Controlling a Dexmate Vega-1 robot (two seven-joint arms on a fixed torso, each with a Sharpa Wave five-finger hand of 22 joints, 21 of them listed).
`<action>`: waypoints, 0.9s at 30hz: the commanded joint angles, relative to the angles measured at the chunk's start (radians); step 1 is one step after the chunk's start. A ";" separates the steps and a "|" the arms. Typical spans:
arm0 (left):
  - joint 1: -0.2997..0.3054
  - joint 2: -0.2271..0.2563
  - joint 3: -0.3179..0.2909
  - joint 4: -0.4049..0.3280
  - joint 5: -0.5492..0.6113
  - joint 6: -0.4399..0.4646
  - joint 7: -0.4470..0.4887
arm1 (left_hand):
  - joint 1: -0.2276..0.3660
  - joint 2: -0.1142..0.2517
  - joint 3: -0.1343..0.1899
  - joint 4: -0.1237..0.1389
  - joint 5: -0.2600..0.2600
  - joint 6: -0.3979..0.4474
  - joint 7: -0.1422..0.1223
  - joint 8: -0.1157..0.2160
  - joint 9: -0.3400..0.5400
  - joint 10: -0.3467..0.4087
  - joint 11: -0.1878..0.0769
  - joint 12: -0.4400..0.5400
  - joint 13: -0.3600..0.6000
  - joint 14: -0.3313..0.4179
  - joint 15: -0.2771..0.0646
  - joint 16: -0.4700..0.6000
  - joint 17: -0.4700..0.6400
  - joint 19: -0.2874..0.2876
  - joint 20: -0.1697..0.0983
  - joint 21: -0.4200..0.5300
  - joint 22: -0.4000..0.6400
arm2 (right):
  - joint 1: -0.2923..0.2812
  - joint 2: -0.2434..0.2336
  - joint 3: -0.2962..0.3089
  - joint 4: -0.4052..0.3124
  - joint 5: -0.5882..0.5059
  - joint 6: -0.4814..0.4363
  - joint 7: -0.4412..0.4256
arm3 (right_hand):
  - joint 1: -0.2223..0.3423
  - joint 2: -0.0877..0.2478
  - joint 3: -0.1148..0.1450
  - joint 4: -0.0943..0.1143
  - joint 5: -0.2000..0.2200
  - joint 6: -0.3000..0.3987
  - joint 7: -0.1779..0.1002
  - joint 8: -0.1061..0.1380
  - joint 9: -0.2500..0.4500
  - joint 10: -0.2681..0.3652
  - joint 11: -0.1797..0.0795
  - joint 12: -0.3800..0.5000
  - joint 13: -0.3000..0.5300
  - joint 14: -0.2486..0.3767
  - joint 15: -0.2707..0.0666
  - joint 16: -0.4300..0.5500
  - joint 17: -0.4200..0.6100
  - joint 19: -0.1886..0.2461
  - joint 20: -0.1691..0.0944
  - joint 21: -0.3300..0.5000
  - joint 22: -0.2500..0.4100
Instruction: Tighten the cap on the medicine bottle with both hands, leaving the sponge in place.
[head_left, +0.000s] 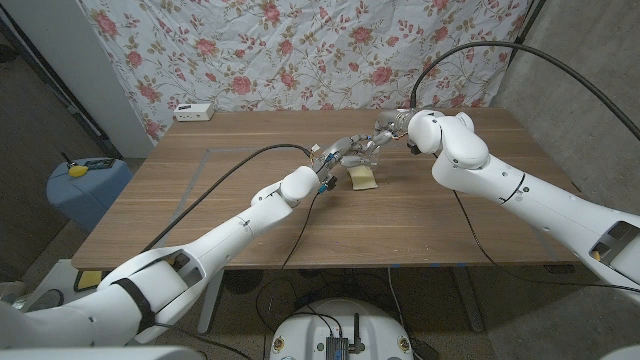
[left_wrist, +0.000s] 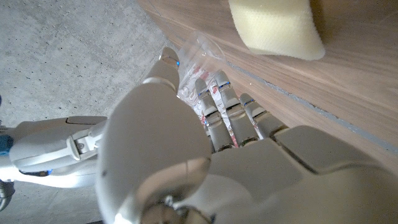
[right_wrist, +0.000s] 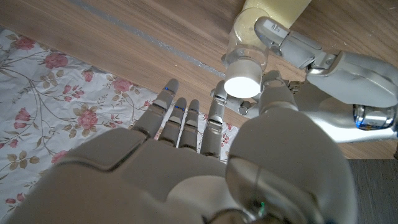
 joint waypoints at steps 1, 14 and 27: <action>-0.011 -0.008 0.004 0.021 -0.004 -0.010 -0.008 | -0.002 0.010 0.010 -0.003 0.003 0.002 -0.004 0.000 0.002 0.029 -0.016 0.006 0.005 0.003 -0.090 -0.001 0.003 -0.003 -0.076 -0.002 0.002 | -0.002 0.003 0.002 0.009 0.006 -0.002 -0.013 | 0.010 0.001 0.008 0.001 0.005 0.016 -0.002 0.008 0.003 0.018 0.002 0.004 0.003 0.015 -0.005 0.005 0.002 0.015 -0.001 0.009 0.004; -0.015 -0.011 0.004 0.030 -0.007 -0.016 -0.010 | -0.006 0.010 0.013 -0.003 0.003 0.003 -0.005 0.000 0.002 0.030 -0.017 0.006 0.005 0.001 -0.090 -0.001 0.003 -0.002 -0.076 -0.002 0.002 | 0.000 0.003 0.001 0.016 0.009 0.003 -0.023 | 0.019 0.005 0.017 0.002 0.007 0.041 -0.009 0.019 0.003 0.031 -0.003 0.004 0.003 0.027 -0.010 0.006 0.004 0.026 -0.009 0.011 0.005; -0.009 -0.008 0.003 0.022 -0.006 -0.014 -0.005 | -0.010 0.009 0.016 -0.003 0.003 0.005 -0.008 0.000 0.002 0.027 -0.017 0.004 0.006 0.000 -0.087 -0.001 0.003 -0.002 -0.075 -0.002 0.002 | -0.003 0.001 0.003 0.016 0.014 0.008 -0.032 | 0.020 0.005 0.022 0.004 0.008 0.066 -0.013 0.030 0.003 0.042 -0.009 0.004 0.003 0.037 -0.014 0.007 0.006 0.039 -0.012 0.013 0.005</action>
